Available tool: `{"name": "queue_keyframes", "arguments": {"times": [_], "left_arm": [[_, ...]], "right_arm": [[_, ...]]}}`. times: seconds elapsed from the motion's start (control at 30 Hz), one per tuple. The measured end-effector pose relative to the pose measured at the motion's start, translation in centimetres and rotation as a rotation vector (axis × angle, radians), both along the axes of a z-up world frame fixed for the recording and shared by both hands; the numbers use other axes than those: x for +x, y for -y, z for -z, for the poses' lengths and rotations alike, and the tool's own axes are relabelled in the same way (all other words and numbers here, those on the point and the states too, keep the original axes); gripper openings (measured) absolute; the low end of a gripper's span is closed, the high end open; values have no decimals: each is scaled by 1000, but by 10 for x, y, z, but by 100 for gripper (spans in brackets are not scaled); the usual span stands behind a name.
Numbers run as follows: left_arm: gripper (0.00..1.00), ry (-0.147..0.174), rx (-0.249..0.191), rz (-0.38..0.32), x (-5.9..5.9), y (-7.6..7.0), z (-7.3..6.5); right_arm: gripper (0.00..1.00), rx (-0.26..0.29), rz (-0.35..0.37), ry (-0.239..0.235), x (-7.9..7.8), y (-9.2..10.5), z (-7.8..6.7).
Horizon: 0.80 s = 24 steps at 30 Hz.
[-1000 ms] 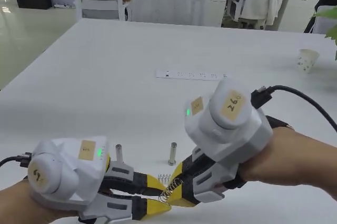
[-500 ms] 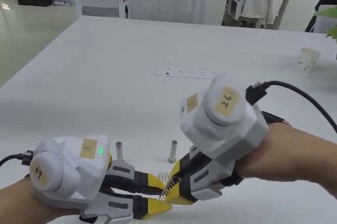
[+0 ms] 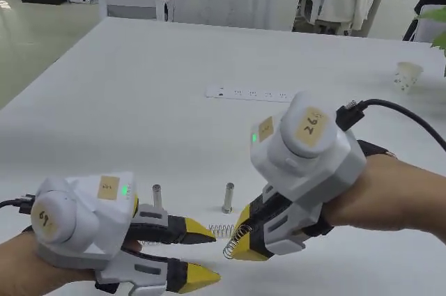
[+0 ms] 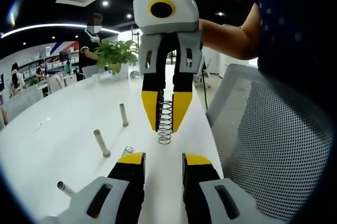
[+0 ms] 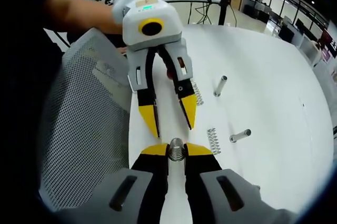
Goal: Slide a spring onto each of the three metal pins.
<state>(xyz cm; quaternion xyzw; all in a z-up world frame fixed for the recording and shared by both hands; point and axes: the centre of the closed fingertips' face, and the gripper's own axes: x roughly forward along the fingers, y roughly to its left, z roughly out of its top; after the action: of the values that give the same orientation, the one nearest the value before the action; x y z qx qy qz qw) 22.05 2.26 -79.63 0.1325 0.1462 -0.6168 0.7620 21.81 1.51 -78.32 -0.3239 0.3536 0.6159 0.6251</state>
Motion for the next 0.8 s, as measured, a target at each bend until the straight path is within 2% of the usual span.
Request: {"name": "queue_keyframes", "arguments": {"times": [0.13, 0.37, 0.8], "left_arm": [[28, -9, 2, -22, 2, -6, 1], [34, -23, -2, -74, 5, -21, 3], [42, -32, -38, -216, 12, -52, 2]], "right_arm": [[8, -1, 12, 3, 3, 4, -1], [8, -10, 37, 7, 8, 15, 0], [9, -23, 66, 8, 17, 28, -3]]}}
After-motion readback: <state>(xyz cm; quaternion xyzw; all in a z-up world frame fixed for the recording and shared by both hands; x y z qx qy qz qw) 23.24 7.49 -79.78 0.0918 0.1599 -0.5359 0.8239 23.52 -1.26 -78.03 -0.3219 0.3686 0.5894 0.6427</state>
